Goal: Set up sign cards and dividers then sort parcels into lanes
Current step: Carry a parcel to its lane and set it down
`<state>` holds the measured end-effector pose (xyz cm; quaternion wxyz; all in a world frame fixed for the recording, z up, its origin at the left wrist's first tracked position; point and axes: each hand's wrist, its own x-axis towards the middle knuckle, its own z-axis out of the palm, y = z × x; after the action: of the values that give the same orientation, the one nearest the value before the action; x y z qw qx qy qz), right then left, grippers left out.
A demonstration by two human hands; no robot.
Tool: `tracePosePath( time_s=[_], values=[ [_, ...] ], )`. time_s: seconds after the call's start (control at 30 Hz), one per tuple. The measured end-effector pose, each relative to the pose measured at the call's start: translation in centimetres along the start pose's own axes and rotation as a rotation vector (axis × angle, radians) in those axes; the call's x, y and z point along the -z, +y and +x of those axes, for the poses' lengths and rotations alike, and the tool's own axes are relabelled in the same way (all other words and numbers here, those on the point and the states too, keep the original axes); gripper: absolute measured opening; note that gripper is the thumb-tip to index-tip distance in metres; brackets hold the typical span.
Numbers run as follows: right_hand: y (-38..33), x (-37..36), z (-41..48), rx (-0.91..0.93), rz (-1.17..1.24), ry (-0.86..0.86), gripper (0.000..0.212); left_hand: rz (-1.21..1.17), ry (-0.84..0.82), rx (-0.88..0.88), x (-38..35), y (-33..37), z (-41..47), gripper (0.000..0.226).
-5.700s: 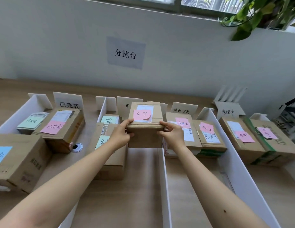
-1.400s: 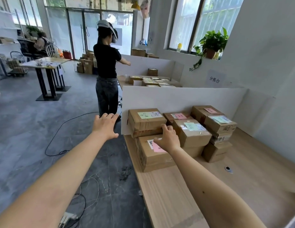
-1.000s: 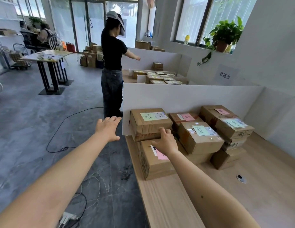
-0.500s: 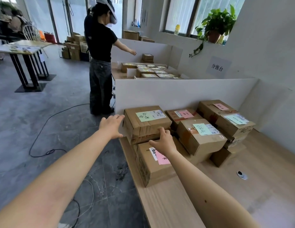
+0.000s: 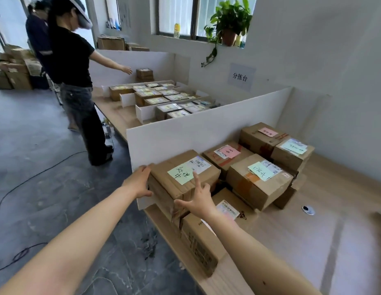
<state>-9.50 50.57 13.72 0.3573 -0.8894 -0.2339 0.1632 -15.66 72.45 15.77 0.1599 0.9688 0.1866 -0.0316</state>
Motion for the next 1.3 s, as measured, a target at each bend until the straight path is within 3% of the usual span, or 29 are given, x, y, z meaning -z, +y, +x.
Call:
tracePosePath(
  time_s=[0.27,0.43,0.67,0.93,1.3],
  values=[
    [-0.8,-4.3,-0.4,-0.146,0.114,0.066,0.116,-0.157,-0.083,-0.199,-1.1,-2.5,3.4,0.104],
    [-1.2,-5.6,-0.1,-0.179,0.249,0.122,0.113,-0.338,-0.019,-0.25,-1.7,-2.5,4.9,0.1],
    [-1.4,-6.2,-0.2,-0.264,0.366,0.289,0.103,-0.427,-0.095,-0.363,-2.8,-2.0,5.4,0.107],
    [-1.4,-5.6,-0.8,-0.247,0.432,0.375,0.095,-0.456,0.002,-0.457,-2.5,0.2,4.9,0.103],
    [-1.2,1.4,-7.5,-0.131,0.38,0.472,0.089,-0.442,0.186,-0.657,-0.3,5.4,0.6,0.104]
  ],
)
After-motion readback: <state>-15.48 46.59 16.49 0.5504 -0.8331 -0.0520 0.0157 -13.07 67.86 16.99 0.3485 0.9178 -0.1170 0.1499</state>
